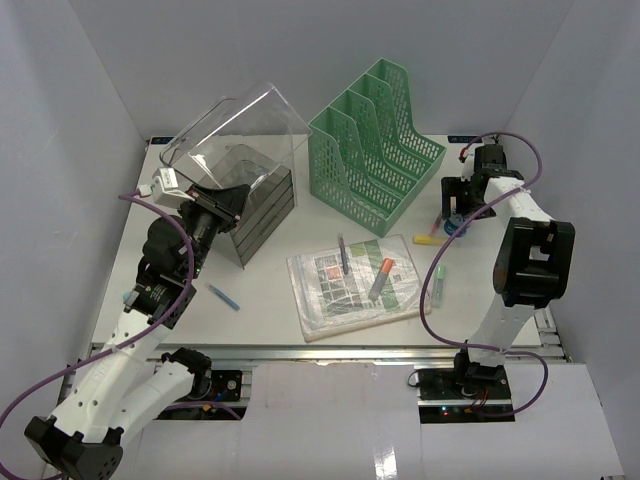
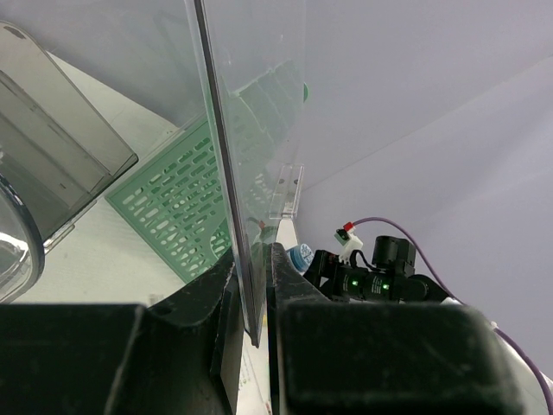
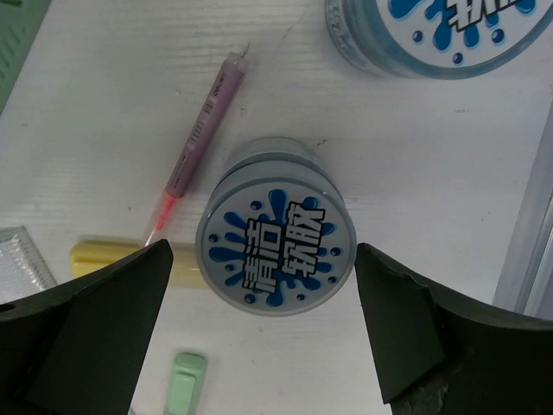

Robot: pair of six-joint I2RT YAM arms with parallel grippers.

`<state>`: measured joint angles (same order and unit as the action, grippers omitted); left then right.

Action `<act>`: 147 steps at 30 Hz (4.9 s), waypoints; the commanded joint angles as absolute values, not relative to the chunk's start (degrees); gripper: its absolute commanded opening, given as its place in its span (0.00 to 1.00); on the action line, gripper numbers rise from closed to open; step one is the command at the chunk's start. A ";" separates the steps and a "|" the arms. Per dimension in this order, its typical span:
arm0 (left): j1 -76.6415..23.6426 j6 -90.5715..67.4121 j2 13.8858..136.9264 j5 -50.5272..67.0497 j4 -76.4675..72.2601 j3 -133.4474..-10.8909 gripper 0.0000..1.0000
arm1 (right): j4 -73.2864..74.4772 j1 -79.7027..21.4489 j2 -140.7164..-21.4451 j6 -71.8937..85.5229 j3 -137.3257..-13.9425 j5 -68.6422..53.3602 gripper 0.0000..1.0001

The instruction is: Organize the desk

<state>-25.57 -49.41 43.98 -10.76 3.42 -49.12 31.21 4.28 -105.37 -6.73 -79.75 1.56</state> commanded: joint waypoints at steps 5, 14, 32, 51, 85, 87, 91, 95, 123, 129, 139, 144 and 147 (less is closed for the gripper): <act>-24.87 -47.37 42.80 -10.46 0.44 -48.96 0.10 | 27.95 4.66 -107.84 -3.15 -82.70 5.89 0.98; -24.87 -47.53 42.65 -10.28 0.51 -48.71 0.10 | 27.40 4.90 -106.93 -2.83 -80.86 4.63 0.53; -24.87 -49.60 43.38 -8.07 -1.64 -50.37 0.10 | 39.71 -12.52 -88.38 -40.02 -86.13 -27.77 0.08; -24.79 -56.33 45.70 -8.51 2.07 -57.87 0.09 | 17.23 -55.48 -95.05 -72.04 -90.28 -5.25 0.08; -24.79 -60.58 45.97 -12.22 1.67 -62.94 0.09 | -23.64 -57.48 -114.42 -81.30 -93.44 7.92 0.76; -24.79 -60.40 46.03 -12.22 1.56 -62.86 0.09 | -23.71 -57.48 -111.59 -80.95 -90.97 7.47 0.79; -24.79 -60.40 46.44 -11.73 0.95 -62.08 0.09 | -21.06 -57.39 -106.04 -79.77 -86.89 6.23 0.84; -24.79 -61.23 46.69 -11.06 0.45 -60.71 0.09 | -15.18 -57.40 -100.55 -77.58 -83.91 4.32 0.91; -24.70 -60.56 43.58 -9.07 -0.35 -56.24 0.09 | 24.96 9.36 -90.78 -10.12 -77.67 -4.60 0.92; -24.70 -60.29 43.27 -9.05 1.56 -56.16 0.09 | 28.22 10.61 -104.32 -1.14 -90.21 4.30 0.90; -24.70 -60.97 41.85 -9.33 2.96 -55.62 0.09 | 32.57 10.63 -120.52 3.16 -106.69 3.14 0.90; -24.70 -61.30 41.84 -9.40 2.78 -55.09 0.09 | 34.76 10.19 -125.76 2.12 -113.07 1.31 0.90; -24.70 -61.84 41.95 -9.38 2.43 -54.53 0.09 | 35.33 9.62 -127.60 1.15 -114.17 0.50 0.90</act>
<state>-24.86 -62.00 43.65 -9.82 5.16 -54.66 33.33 10.40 -125.97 1.42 -110.78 2.02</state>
